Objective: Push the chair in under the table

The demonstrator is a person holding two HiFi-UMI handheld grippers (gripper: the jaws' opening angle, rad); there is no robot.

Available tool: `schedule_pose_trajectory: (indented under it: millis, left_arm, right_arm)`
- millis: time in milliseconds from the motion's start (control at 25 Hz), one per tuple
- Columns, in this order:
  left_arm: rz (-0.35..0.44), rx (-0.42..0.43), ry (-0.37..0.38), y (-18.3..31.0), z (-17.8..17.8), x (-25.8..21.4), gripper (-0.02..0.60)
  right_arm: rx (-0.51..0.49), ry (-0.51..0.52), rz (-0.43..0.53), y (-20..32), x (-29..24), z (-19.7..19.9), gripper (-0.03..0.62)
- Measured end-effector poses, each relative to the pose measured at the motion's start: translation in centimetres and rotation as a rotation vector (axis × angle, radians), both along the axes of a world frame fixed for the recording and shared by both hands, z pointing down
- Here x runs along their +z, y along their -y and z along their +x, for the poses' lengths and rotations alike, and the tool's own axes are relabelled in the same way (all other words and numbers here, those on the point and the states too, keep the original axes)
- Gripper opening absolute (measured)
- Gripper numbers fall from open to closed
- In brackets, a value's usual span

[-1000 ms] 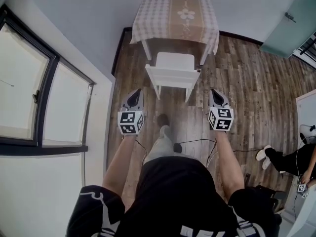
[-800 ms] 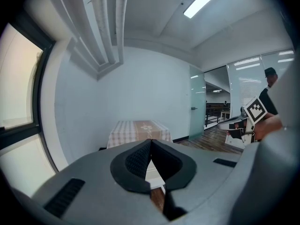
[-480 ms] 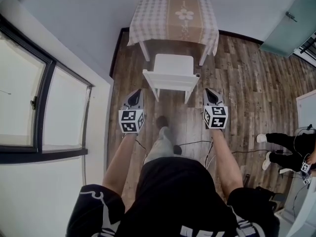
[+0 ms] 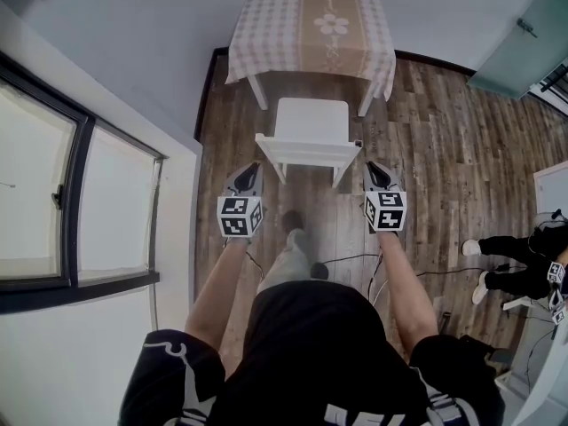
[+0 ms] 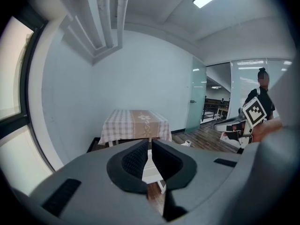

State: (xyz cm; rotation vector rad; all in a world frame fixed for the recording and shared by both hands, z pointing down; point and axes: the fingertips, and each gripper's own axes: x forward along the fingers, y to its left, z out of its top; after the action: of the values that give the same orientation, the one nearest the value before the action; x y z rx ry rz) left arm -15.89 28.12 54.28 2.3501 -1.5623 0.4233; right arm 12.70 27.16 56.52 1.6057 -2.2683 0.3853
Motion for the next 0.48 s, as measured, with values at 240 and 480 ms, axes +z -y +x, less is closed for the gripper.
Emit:
schedule_pose_trajectory:
  millis: [240, 480]
  left_arm:
    - [-0.056, 0.022, -0.004, 2.9, 0.0, 2.0, 0.044]
    - [-0.120, 0.041, 0.014, 5.4, 0.2, 4.4, 0.111]
  right_arm:
    - [0.014, 0.013, -0.053, 2.3, 2.2, 0.1, 0.098]
    - [0.031, 0.023, -0.113, 4.3, 4.8, 0.7, 0.135]
